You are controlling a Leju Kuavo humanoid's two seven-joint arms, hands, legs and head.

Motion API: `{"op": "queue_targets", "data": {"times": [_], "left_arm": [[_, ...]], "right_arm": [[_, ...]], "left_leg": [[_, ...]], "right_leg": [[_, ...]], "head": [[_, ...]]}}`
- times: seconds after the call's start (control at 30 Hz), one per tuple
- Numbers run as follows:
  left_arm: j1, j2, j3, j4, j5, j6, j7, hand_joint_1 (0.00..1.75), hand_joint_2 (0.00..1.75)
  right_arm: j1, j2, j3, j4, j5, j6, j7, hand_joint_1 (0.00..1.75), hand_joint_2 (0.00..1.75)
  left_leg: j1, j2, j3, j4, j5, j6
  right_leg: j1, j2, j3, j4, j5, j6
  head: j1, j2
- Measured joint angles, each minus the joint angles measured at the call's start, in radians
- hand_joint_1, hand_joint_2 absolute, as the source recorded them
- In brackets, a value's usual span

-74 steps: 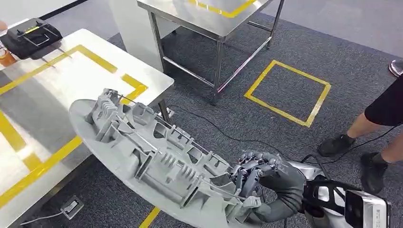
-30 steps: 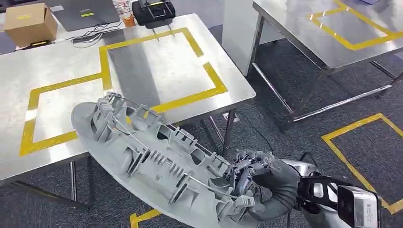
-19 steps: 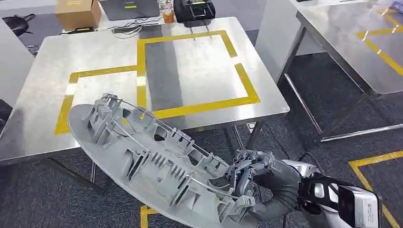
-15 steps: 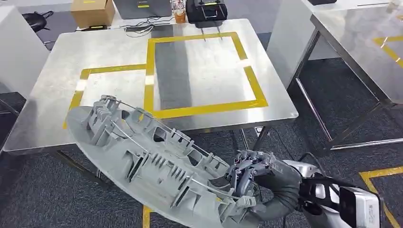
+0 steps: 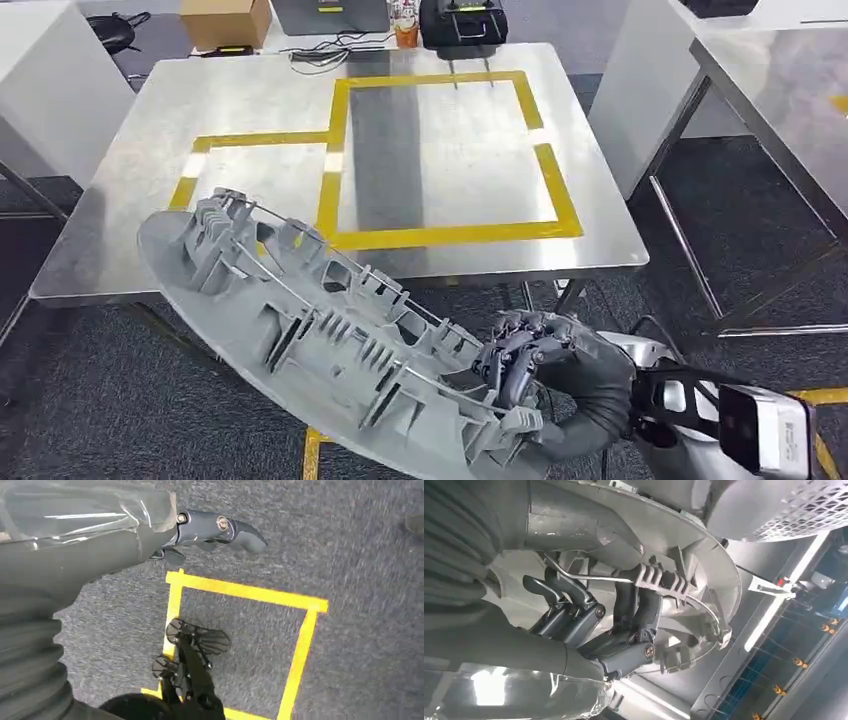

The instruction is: Take the parts from the cabinet and place them on the table.

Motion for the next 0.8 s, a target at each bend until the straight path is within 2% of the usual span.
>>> {"op": "queue_targets", "data": {"times": [0.07, 0.1, 0.13, 0.17, 0.23, 0.27, 0.3, 0.33, 0.37, 0.4, 0.43, 0.47, 0.5, 0.57, 0.63, 0.67, 0.73, 0.77, 0.8], "left_arm": [[0.002, 0.002, 0.0, 0.0, 0.0, 0.0, 0.0, 0.0, 1.75], [0.002, 0.002, 0.0, 0.0, 0.0, -0.001, 0.0, 0.0, 1.75], [0.002, 0.0, -0.001, 0.0, 0.0, -0.002, -0.003, 0.0, 1.75], [0.002, 0.0, -0.001, 0.0, 0.0, -0.004, -0.003, 0.0, 1.75], [-0.002, -0.001, -0.002, 0.0, -0.003, -0.005, -0.005, 0.0, 1.75], [-0.002, -0.001, -0.004, 0.0, -0.003, -0.006, -0.006, 0.0, 1.75], [-0.001, -0.001, -0.005, 0.0, -0.005, -0.006, -0.006, 0.0, 1.75], [-0.001, -0.002, -0.006, 0.0, -0.006, -0.006, -0.009, 0.0, 1.75], [0.0, -0.002, -0.007, 0.0, -0.006, -0.006, -0.011, 0.0, 1.75], [0.0, -0.003, -0.007, 0.0, -0.007, -0.008, -0.012, 0.0, 1.75], [0.0, -0.003, -0.007, 0.0, -0.007, -0.008, -0.014, 0.0, 1.75], [0.0, -0.002, -0.007, 0.0, -0.008, -0.008, -0.015, 0.0, 1.75], [0.0, -0.002, -0.008, 0.0, -0.009, -0.008, -0.018, 0.0, 1.75], [0.001, -0.002, -0.007, 0.0, -0.014, -0.007, -0.02, 0.0, 1.75], [0.0, -0.002, -0.007, 0.0, -0.019, -0.006, -0.022, 0.0, 1.75], [-0.001, -0.002, -0.008, 0.0, -0.019, -0.005, -0.024, 0.0, 1.75], [-0.004, -0.001, -0.008, 0.0, -0.024, -0.003, -0.024, 0.0, 1.75], [-0.002, -0.002, -0.007, 0.0, -0.025, -0.003, -0.024, 0.0, 1.75], [-0.002, -0.002, -0.007, 0.0, -0.027, -0.003, -0.026, 0.0, 1.75]], "right_arm": [[0.004, 0.001, -0.002, -0.001, -0.003, -0.001, -0.001, 1.75, 1.75], [0.005, 0.001, -0.005, -0.006, -0.004, -0.001, -0.001, 1.75, 1.75], [0.006, -0.001, -0.009, -0.006, -0.004, -0.002, -0.002, 1.75, 1.75], [0.006, -0.001, -0.013, -0.008, -0.006, -0.002, -0.003, 1.75, 1.75], [0.013, -0.003, -0.017, -0.008, -0.005, -0.002, -0.004, 1.75, 1.75], [0.017, -0.005, -0.019, -0.008, -0.005, -0.002, -0.005, 1.75, 1.75], [0.019, -0.005, -0.02, -0.008, -0.005, -0.002, -0.006, 1.75, 1.75], [0.019, -0.005, -0.021, -0.008, -0.005, -0.002, -0.008, 1.75, 1.75], [0.019, -0.006, -0.022, -0.008, -0.005, -0.002, -0.01, 1.75, 1.75], [0.019, -0.008, -0.023, -0.008, -0.006, -0.002, -0.011, 1.75, 1.75], [0.019, -0.009, -0.024, -0.008, -0.006, -0.002, -0.011, 1.75, 1.75], [0.02, -0.01, -0.024, -0.008, -0.006, -0.002, -0.013, 1.75, 1.75], [0.021, -0.01, -0.025, -0.008, -0.007, -0.002, -0.013, 1.75, 1.75], [0.022, -0.01, -0.027, -0.008, -0.008, -0.002, -0.014, 1.75, 1.75], [0.024, -0.01, -0.028, -0.012, -0.008, -0.002, -0.014, 1.75, 1.75], [0.023, -0.01, -0.029, -0.013, -0.008, -0.002, -0.014, 1.75, 1.75], [0.023, -0.009, -0.028, -0.014, -0.008, -0.002, -0.014, 1.75, 1.75], [0.024, -0.009, -0.028, -0.014, -0.007, -0.002, -0.014, 1.75, 1.75], [0.024, -0.009, -0.028, -0.014, -0.008, -0.002, -0.014, 1.75, 1.75]], "left_leg": [[-0.005, -0.004, -0.001, -0.003, -0.005, 0.009], [-0.001, -0.009, 0.025, -0.021, 0.003, 0.017], [0.004, -0.014, 0.036, -0.036, 0.008, 0.019], [0.006, -0.015, 0.043, -0.04, 0.008, 0.024], [0.005, -0.024, 0.045, -0.04, 0.006, 0.031], [0.005, -0.029, 0.045, -0.039, 0.003, 0.033], [0.005, -0.035, 0.048, -0.039, -0.001, 0.032], [0.006, -0.04, 0.054, -0.039, -0.006, 0.029], [0.007, -0.045, 0.06, -0.038, -0.011, 0.026], [0.009, -0.051, 0.068, -0.035, -0.018, 0.021], [0.009, -0.055, 0.071, -0.03, -0.029, 0.014], [0.0, -0.057, 0.07, -0.019, -0.042, 0.005], [0.001, -0.059, 0.07, -0.019, -0.053, 0.001], [0.007, -0.058, 0.072, -0.026, -0.063, -0.01], [0.013, -0.048, 0.08, -0.009, -0.073, -0.019], [0.013, -0.037, 0.059, 0.034, -0.085, -0.024], [0.014, -0.028, -0.043, 0.196, -0.139, -0.034], [0.014, -0.026, -0.097, 0.268, -0.155, -0.036], [0.014, -0.025, -0.142, 0.309, -0.147, -0.035]], "right_leg": [[-0.003, -0.005, 0.006, -0.008, -0.002, 0.012], [-0.001, -0.004, 0.013, -0.011, -0.003, 0.017], [-0.004, 0.009, 0.006, 0.005, -0.007, 0.016], [-0.004, 0.022, -0.016, 0.049, -0.03, 0.011], [-0.005, 0.032, -0.107, 0.212, -0.085, 0.005], [-0.005, 0.035, -0.151, 0.28, -0.099, 0.009], [-0.006, 0.035, -0.174, 0.3, -0.093, 0.015], [-0.009, 0.035, -0.168, 0.268, -0.066, 0.028], [-0.012, 0.035, -0.143, 0.204, -0.029, 0.04], [-0.015, 0.035, -0.101, 0.107, 0.016, 0.051], [-0.019, 0.036, -0.06, 0.014, 0.052, 0.059], [-0.012, 0.037, -0.05, -0.002, 0.048, 0.044], [-0.013, 0.037, -0.047, -0.003, 0.043, 0.025], [-0.004, 0.037, -0.044, -0.002, 0.033, 0.009], [-0.012, 0.041, -0.025, -0.005, 0.028, -0.007], [-0.013, 0.039, -0.012, -0.005, 0.019, -0.014], [-0.01, 0.037, 0.006, -0.005, 0.003, -0.019], [-0.008, 0.038, 0.015, -0.005, -0.005, -0.02], [-0.007, 0.039, 0.026, -0.005, -0.016, -0.02]], "head": [[0.0, 0.0], [0.0, 0.0], [0.004, 0.0], [0.006, 0.0], [0.008, 0.0], [0.008, 0.0], [0.009, 0.0], [0.008, 0.0], [0.009, 0.0], [0.009, 0.0], [0.01, 0.0], [0.012, 0.0], [0.011, 0.0], [0.011, 0.0], [0.011, 0.0], [0.004, 0.0], [0.003, 0.0], [0.004, 0.0], [0.003, 0.0]]}}
